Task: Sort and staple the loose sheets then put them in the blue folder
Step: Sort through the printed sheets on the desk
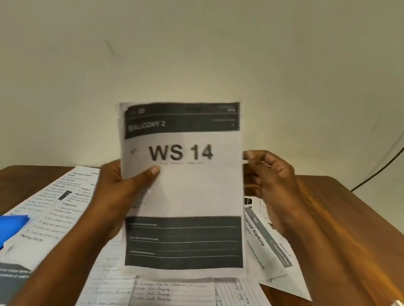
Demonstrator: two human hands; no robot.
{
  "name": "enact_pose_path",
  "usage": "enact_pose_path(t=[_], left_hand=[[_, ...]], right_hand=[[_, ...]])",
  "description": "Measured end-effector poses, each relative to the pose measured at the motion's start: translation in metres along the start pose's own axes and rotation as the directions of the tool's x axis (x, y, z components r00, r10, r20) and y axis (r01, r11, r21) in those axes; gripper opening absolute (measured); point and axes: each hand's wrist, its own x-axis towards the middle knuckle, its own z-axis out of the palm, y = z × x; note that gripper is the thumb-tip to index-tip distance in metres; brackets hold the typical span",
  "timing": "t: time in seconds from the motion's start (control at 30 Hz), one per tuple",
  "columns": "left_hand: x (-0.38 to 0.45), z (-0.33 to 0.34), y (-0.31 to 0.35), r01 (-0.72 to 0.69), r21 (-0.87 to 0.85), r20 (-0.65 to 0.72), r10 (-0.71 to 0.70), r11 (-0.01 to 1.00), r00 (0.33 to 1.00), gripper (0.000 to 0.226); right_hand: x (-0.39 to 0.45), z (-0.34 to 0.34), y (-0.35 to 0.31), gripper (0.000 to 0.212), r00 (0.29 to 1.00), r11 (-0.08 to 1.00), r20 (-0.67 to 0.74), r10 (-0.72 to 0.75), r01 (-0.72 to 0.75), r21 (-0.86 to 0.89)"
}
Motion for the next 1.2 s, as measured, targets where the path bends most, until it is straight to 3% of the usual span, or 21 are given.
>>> enact_pose_path(t=[0.1,0.2,0.27,0.33,0.4,0.5,0.6,0.83,0.93,1.03,1.1,1.13,1.2], left_hand=[[0.013,-0.016,-0.007,0.066,-0.001,-0.089,-0.066,0.998,0.994,0.026],[0.019,-0.022,-0.027,0.188,0.036,-0.101,-0.183,0.982,0.978,0.028],[0.018,-0.022,-0.044,0.268,0.079,-0.061,-0.263,0.96,0.963,0.023],[0.018,-0.02,-0.064,0.338,0.135,-0.012,-0.34,0.931,0.941,0.023],[0.018,-0.017,-0.078,0.383,0.192,0.027,-0.395,0.904,0.918,0.027],[0.016,-0.011,-0.089,0.397,0.242,0.051,-0.42,0.885,0.906,0.028],[0.016,-0.008,-0.093,0.387,0.27,0.056,-0.415,0.882,0.908,0.03],[0.016,-0.007,-0.091,0.37,0.279,0.052,-0.399,0.886,0.916,0.032],[0.016,-0.005,-0.091,0.366,0.295,0.053,-0.397,0.883,0.916,0.035],[0.016,-0.005,-0.091,0.363,0.297,0.05,-0.394,0.883,0.918,0.036],[0.017,-0.006,-0.092,0.362,0.295,0.056,-0.394,0.884,0.917,0.036],[0.018,-0.007,-0.093,0.364,0.294,0.057,-0.396,0.884,0.916,0.036],[0.018,-0.007,-0.093,0.368,0.287,0.06,-0.4,0.884,0.915,0.034]], right_hand=[[0.01,-0.029,0.012,0.021,0.992,0.977,-0.12,0.04,-0.064,-0.202],[0.018,-0.058,0.053,0.014,0.965,0.837,-0.23,0.123,-0.225,-0.499],[0.02,-0.068,0.076,0.026,0.945,0.618,-0.253,0.206,-0.326,-0.715],[0.016,-0.071,0.085,0.05,0.914,0.309,-0.25,0.318,-0.35,-0.884],[0.015,-0.074,0.089,0.074,0.884,0.147,-0.242,0.401,-0.323,-0.935],[0.014,-0.079,0.084,0.093,0.825,0.167,-0.233,0.515,-0.364,-0.916],[0.012,-0.077,0.075,0.082,0.791,0.161,-0.209,0.575,-0.36,-0.919],[0.016,-0.072,0.063,0.059,0.788,0.103,-0.155,0.596,-0.266,-0.958],[0.018,-0.078,0.056,0.049,0.805,0.139,-0.128,0.58,-0.253,-0.958],[0.027,-0.087,0.058,0.03,0.957,0.278,-0.062,0.282,-0.143,-0.95],[0.029,-0.089,0.06,0.022,0.998,0.485,-0.064,0.013,-0.062,-0.872],[0.03,-0.09,0.059,0.025,0.996,0.571,-0.078,-0.041,-0.041,-0.82],[0.027,-0.091,0.055,0.034,0.995,0.606,-0.049,0.088,-0.093,-0.79]])
